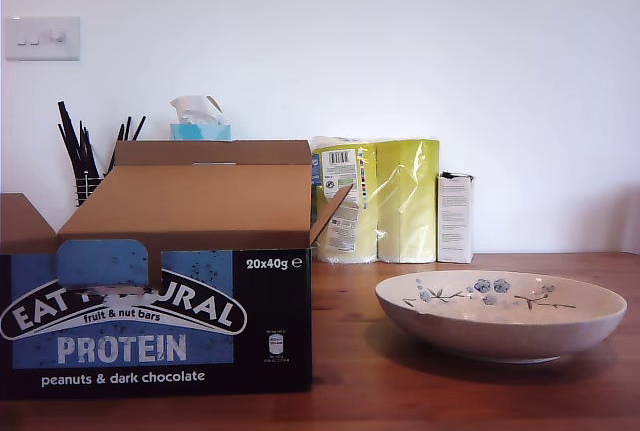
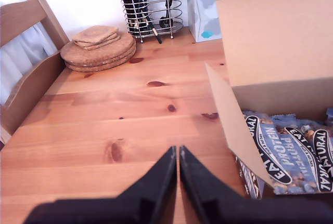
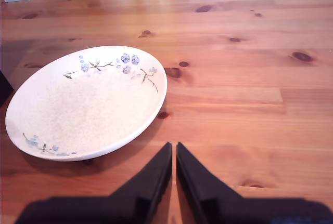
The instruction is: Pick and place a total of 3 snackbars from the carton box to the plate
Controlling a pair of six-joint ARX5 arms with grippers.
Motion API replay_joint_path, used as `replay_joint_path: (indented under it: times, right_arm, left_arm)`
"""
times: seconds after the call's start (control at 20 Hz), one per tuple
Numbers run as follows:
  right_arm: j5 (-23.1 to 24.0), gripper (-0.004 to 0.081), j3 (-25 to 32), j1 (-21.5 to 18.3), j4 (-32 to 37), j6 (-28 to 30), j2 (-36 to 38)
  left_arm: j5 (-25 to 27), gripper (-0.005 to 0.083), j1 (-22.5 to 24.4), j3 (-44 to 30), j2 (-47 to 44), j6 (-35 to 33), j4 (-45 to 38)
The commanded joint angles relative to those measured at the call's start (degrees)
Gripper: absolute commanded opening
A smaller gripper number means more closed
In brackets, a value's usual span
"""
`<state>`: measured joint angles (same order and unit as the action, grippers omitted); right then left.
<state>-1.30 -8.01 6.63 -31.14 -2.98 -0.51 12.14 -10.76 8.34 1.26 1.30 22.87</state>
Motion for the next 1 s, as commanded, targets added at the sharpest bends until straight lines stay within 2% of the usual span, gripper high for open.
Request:
replay_joint_path:
  times: [0.0,0.3,0.45,0.6,0.7,0.75,0.85,0.95]
  right_arm:
    - [-0.2,-0.0013,0.4,0.1,1.7,-0.2,0.3]
    - [-0.2,-0.0013,0.4,0.1,2.1,-0.2,0.3]
    - [-0.3,-0.0013,0.1,0.1,8.2,-0.4,0.3]
    - [-0.8,-0.0013,-1.4,0.1,17.2,-4.9,0.3]
    - [-1.3,-0.0013,-1.5,0.1,18.7,-7.6,0.3]
    - [-2.9,-0.0013,-1.5,0.1,19.6,-10.6,0.3]
    - [-7.5,-0.0013,-2.3,0.2,21.1,-11.0,0.3]
    - [-12.2,-0.0013,-5.4,1.0,19.1,-10.9,-0.2]
  left_arm:
    - [-1.2,-0.0022,-0.1,-1.2,-0.1,0.2,-0.2]
    - [-1.2,-0.0022,-0.1,-1.2,-0.1,0.2,-0.5]
    - [-2.6,-0.0022,-0.1,-1.2,-0.1,0.3,-5.0]
    - [-10.3,-0.0022,-0.3,-0.9,-0.1,0.3,-14.1]
    - [-16.4,-0.0022,-0.6,-0.9,-0.1,0.3,-20.7]
    - [-19.0,-0.0022,-0.9,-0.8,-0.1,0.7,-23.4]
    - [-21.8,-0.0022,-1.2,-0.3,-0.1,0.9,-26.8]
    - [-23.8,-0.0022,-1.6,1.6,0.7,0.8,-25.2]
